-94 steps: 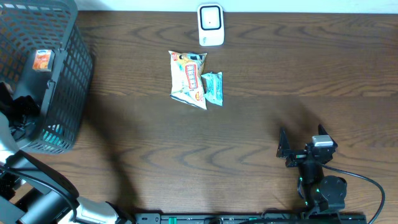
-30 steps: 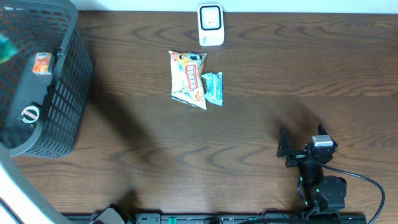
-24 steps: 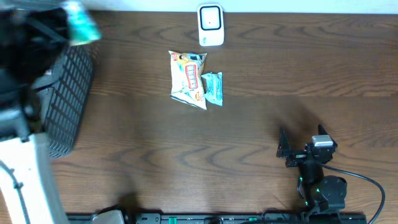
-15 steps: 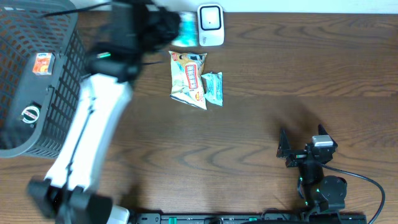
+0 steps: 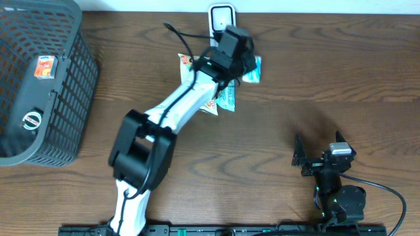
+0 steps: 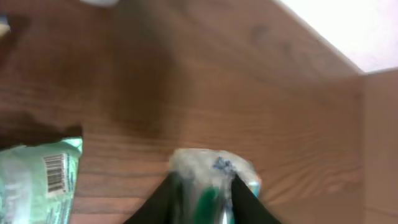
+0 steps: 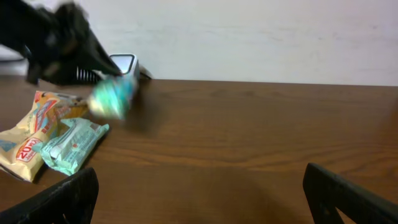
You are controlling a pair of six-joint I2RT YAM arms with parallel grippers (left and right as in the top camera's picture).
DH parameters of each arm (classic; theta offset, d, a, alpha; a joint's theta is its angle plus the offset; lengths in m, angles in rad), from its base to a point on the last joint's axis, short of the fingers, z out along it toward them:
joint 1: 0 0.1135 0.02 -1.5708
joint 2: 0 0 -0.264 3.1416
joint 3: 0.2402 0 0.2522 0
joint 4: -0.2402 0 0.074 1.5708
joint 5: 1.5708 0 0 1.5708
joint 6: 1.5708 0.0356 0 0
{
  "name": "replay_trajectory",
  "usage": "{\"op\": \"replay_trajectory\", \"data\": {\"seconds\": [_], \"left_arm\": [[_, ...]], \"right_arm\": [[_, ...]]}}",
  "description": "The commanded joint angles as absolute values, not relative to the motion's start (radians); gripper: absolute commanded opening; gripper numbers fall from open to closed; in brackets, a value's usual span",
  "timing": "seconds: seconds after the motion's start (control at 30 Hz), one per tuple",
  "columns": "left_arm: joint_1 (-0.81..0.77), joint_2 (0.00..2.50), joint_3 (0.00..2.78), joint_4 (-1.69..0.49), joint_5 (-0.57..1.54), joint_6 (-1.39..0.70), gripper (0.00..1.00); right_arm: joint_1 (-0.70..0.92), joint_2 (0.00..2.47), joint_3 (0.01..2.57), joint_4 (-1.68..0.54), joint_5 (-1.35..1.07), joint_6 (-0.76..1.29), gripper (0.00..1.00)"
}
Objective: Scan the item barcode
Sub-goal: 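Carry the tissue pack to the scanner and release it, then reach into the basket and grasp the orange Kleenex tissue pack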
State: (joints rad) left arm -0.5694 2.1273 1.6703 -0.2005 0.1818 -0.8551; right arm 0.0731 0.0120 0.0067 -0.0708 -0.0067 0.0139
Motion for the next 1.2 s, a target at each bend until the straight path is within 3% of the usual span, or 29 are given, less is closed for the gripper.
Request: {"op": "replay_trajectory", "data": {"seconds": [0.0, 0.1, 0.3, 0.53, 0.8, 1.03, 1.17], "left_arm": [[-0.567, 2.137, 1.666, -0.196, 0.162, -0.833, 0.48], [-0.555, 2.119, 1.666, -0.192, 0.138, -0.710, 0.62], [-0.496, 1.950, 1.668, -0.227, 0.121, -0.524, 0.66], [-0.336, 1.608, 1.668, -0.364, -0.137, -0.192, 0.75], [0.092, 1.369, 1.668, -0.516, -0.151, -0.149, 0.75], [0.500, 1.399, 1.668, -0.704, -0.151, -0.098, 0.75], [0.598, 1.441, 1.668, -0.745, -0.150, -0.078, 0.75]], "right_arm": [[0.065, 0.007, 0.005, -0.075, -0.002, 0.014, 0.99], [0.065, 0.007, 0.005, -0.075, -0.002, 0.014, 0.99], [0.065, 0.007, 0.005, -0.075, -0.002, 0.014, 0.99], [0.065, 0.007, 0.005, -0.075, -0.002, 0.014, 0.99], [0.065, 0.007, 0.005, -0.075, -0.002, 0.014, 0.99], [0.065, 0.007, 0.005, -0.076, -0.002, 0.014, 0.99], [0.065, 0.007, 0.005, -0.076, -0.002, 0.014, 0.99]]}}
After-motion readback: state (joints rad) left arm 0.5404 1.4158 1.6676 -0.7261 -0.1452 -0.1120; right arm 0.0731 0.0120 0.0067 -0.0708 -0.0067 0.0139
